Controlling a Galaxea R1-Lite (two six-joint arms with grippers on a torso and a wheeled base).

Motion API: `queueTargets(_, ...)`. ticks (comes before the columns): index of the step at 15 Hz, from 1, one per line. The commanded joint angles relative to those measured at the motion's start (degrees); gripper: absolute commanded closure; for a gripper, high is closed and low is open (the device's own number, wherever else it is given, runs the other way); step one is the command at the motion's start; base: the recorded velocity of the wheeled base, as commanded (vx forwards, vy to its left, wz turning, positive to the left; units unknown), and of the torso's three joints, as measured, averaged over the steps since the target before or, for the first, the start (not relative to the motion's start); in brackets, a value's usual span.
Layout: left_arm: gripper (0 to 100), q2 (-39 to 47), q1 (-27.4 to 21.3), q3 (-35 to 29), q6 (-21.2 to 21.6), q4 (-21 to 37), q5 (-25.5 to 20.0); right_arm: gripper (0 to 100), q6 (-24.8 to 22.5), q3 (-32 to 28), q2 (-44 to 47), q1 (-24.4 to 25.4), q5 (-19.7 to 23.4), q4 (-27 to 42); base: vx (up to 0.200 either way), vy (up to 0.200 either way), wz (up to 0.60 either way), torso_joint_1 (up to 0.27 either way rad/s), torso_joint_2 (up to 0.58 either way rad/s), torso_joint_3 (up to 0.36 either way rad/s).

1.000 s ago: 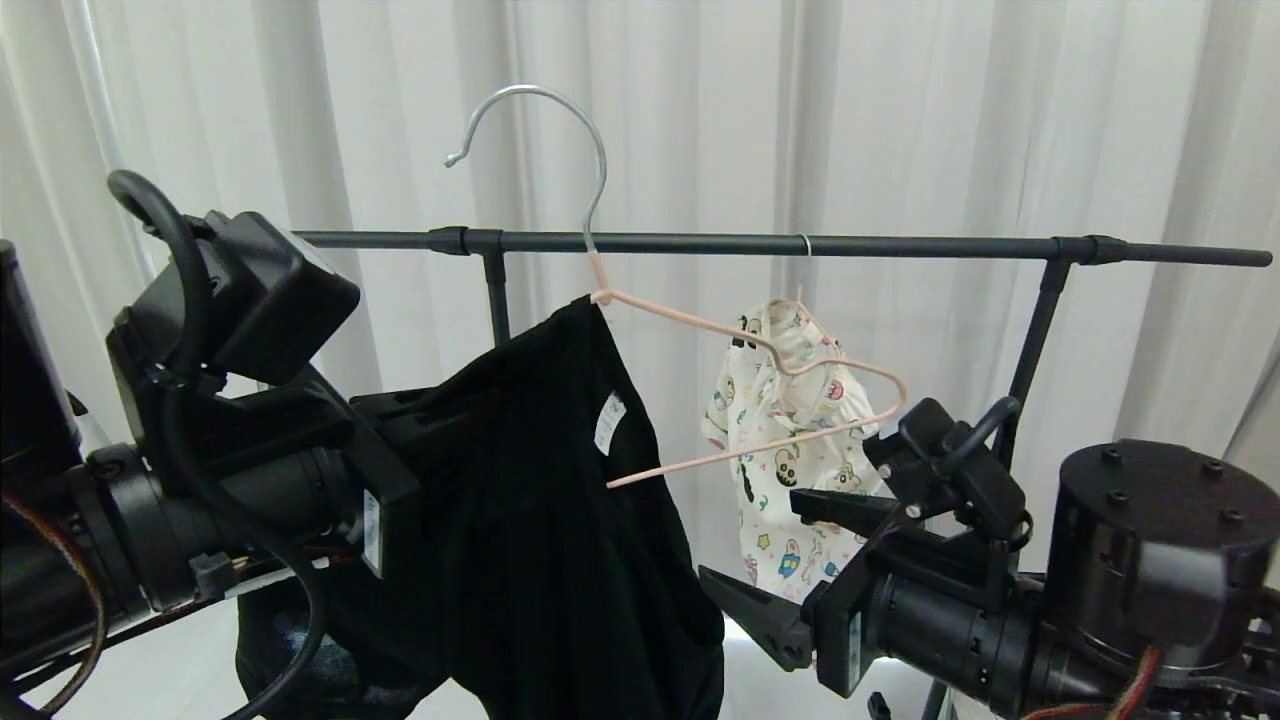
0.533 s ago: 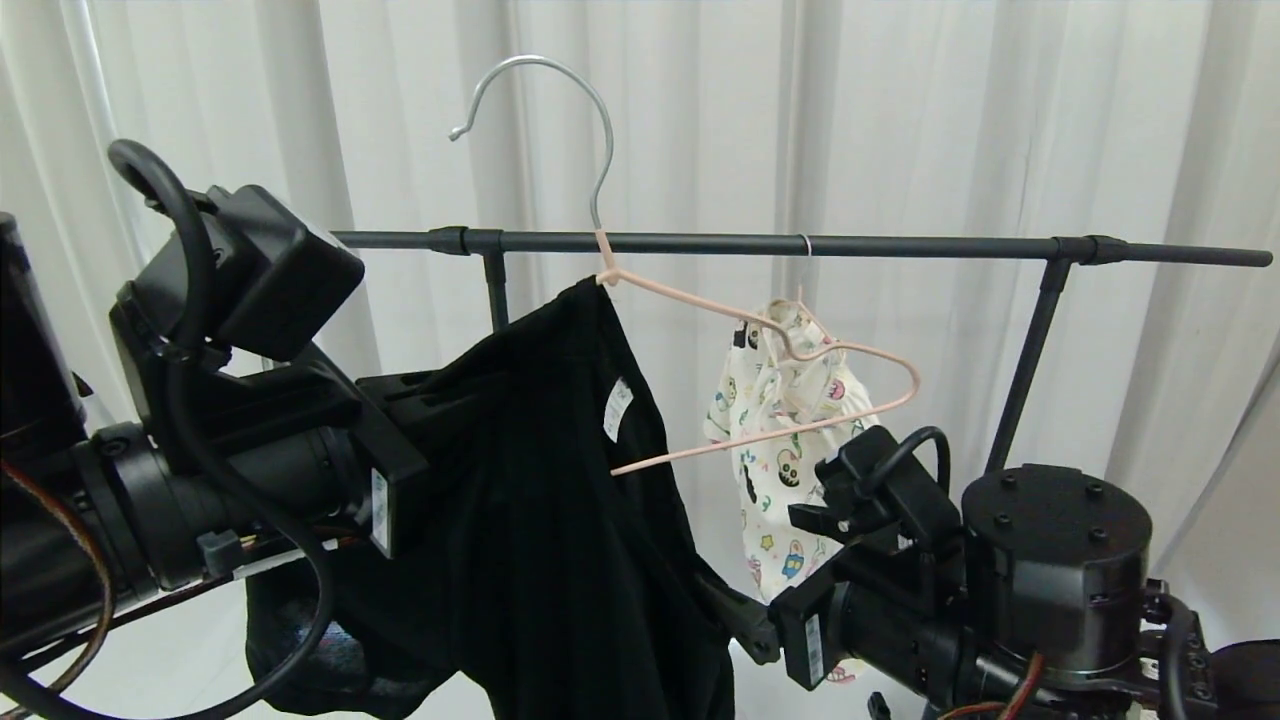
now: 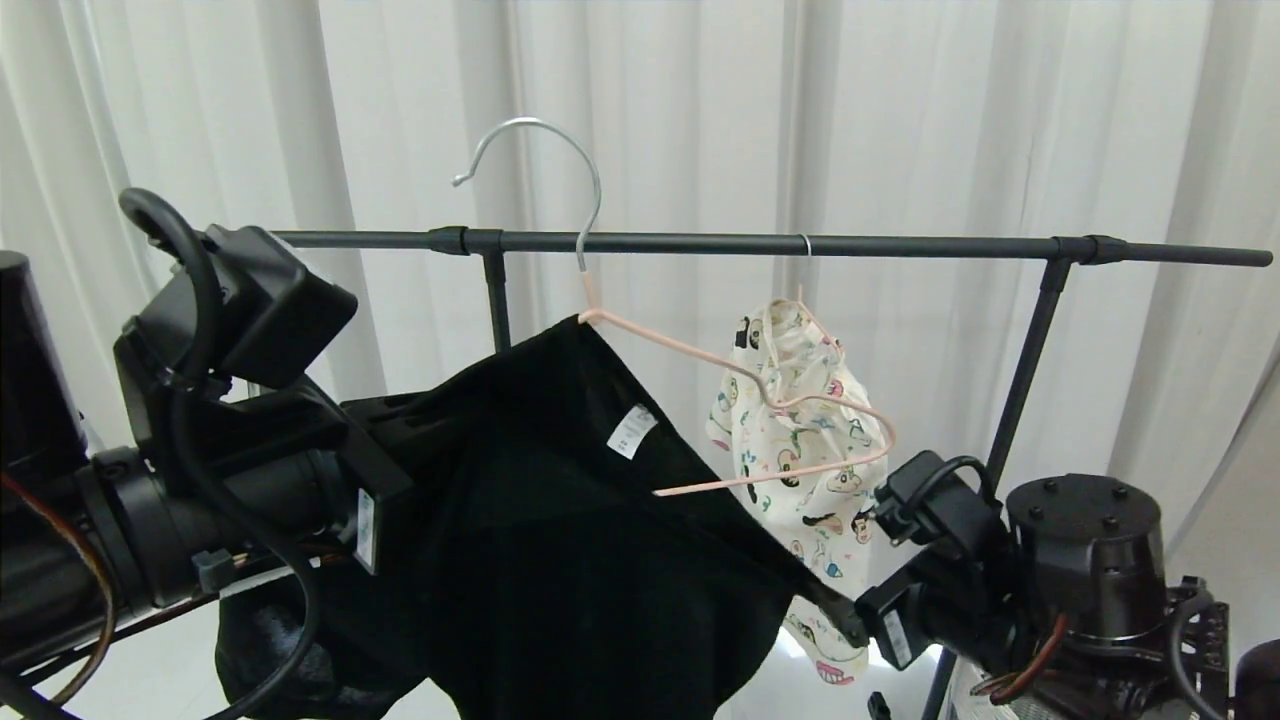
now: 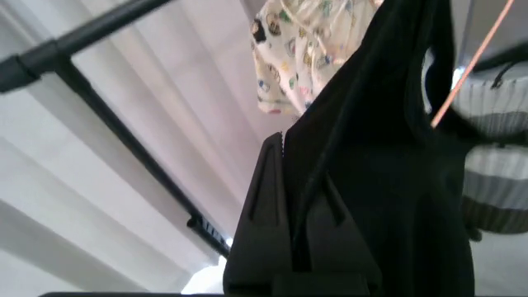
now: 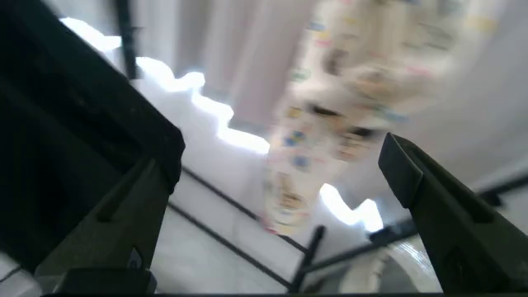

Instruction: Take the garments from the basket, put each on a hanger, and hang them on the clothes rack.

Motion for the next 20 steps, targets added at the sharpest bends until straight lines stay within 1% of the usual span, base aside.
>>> queueTargets(1, 100, -1.5, 2.1, 3.6, 0.1, -0.1, 0.1, 0, -1.2, 1.1, -3.7, -6.6, -0.1, 0.0, 0.0, 0.0, 0.0, 0.0, 0.0, 0.0)
queueTargets(3, 100, -3.0, 2.9, 8.0, 0.4, -0.1, 0.0, 0, -1.4, 0.9, -6.2, -11.1, 0.0, 0.0, 0.0, 0.0, 0.0, 0.0, 0.0, 0.0)
queueTargets(4, 100, -3.0, 2.9, 9.2, 0.4, 0.0, 0.0, 0, -1.4, 0.8, -7.1, -12.0, 0.2, 0.0, 0.0, 0.0, 0.0, 0.0, 0.0, 0.0)
queueTargets(6, 100, -2.9, 2.8, 10.4, 0.5, 0.0, 0.0, 0, -1.4, 0.7, -8.4, -12.5, 0.4, 0.0, 0.0, 0.0, 0.0, 0.0, 0.0, 0.0)
queueTargets(7, 100, -2.9, 2.8, 11.0, 1.4, 0.0, 0.0, 0, -1.4, 0.6, -9.1, -12.4, 1.1, 0.0, 0.0, 0.0, 0.0, 0.0, 0.0, 0.0)
queueTargets(8, 100, -2.6, 2.9, 12.4, 5.0, 0.1, 0.1, 0, -1.6, 0.5, -10.4, -12.4, 3.8, 0.0, 0.0, 0.0, 0.0, 0.0, 0.0, 0.0)
queueTargets(9, 100, -1.8, 3.0, 13.6, 7.8, 0.1, 0.3, 0, -2.6, 0.4, -11.8, -12.4, 6.8, 0.0, 0.0, 0.0, 0.0, 0.0, 0.0, 0.0)
queueTargets(10, 100, -0.7, 3.0, 13.9, 8.7, 0.1, 1.4, 0, -3.1, 0.5, -12.9, -12.4, 9.0, 0.1, 0.0, 0.0, 0.0, 0.0, 0.0, 0.0)
queueTargets(11, 100, 1.3, 2.9, 13.6, 8.9, 0.0, 3.9, 0, -3.7, 0.4, -14.0, -12.4, 11.9, 0.3, 0.0, 0.0, 0.0, 0.0, 0.0, 0.0)
queueTargets(12, 100, 2.1, 2.8, 13.0, 8.6, 0.0, 4.9, 0, -4.1, 0.5, -14.6, -12.4, 13.6, 0.4, 0.0, 0.0, 0.0, 0.0, 0.0, 0.0)
queueTargets(14, 100, 2.5, 3.4, 11.5, 7.9, -0.1, 5.0, 0, -4.2, 0.5, -15.3, -12.4, 15.2, 2.0, 0.0, 0.0, 0.0, 0.0, 0.0, 0.0)
queueTargets(15, 100, 2.5, 4.7, 10.8, 6.2, -0.1, 5.1, 0, -4.3, 0.4, -15.7, -12.4, 16.6, 3.4, 0.0, 0.0, 0.0, 0.0, 0.0, 0.0)
queueTargets(16, 100, 2.4, 4.9, 10.7, 5.6, -0.1, 5.1, 0, -4.4, 0.4, -15.8, -12.4, 17.1, 3.9, 0.0, 0.0, 0.0, 0.0, 0.0, 0.0)
queueTargets(17, 100, 2.0, 5.1, 10.4, 3.0, -0.1, 5.8, 0, -5.6, 0.5, -15.9, -12.4, 18.1, 4.2, 0.0, 0.0, 0.0, 0.0, 0.0, 0.0)
queueTargets(18, 100, 1.5, 5.1, 10.5, 1.7, -0.1, 5.8, 0, -6.2, 0.5, -15.7, -12.4, 18.3, 4.2, 0.0, 0.0, 0.0, 0.0, 0.0, 0.0)
queueTargets(20, 100, 1.1, 5.1, 10.5, 1.1, -0.1, 5.8, 0, -6.8, 0.5, -15.6, -12.4, 18.3, 4.2, 0.0, 0.0, 0.0, 0.0, 0.0, 0.0)
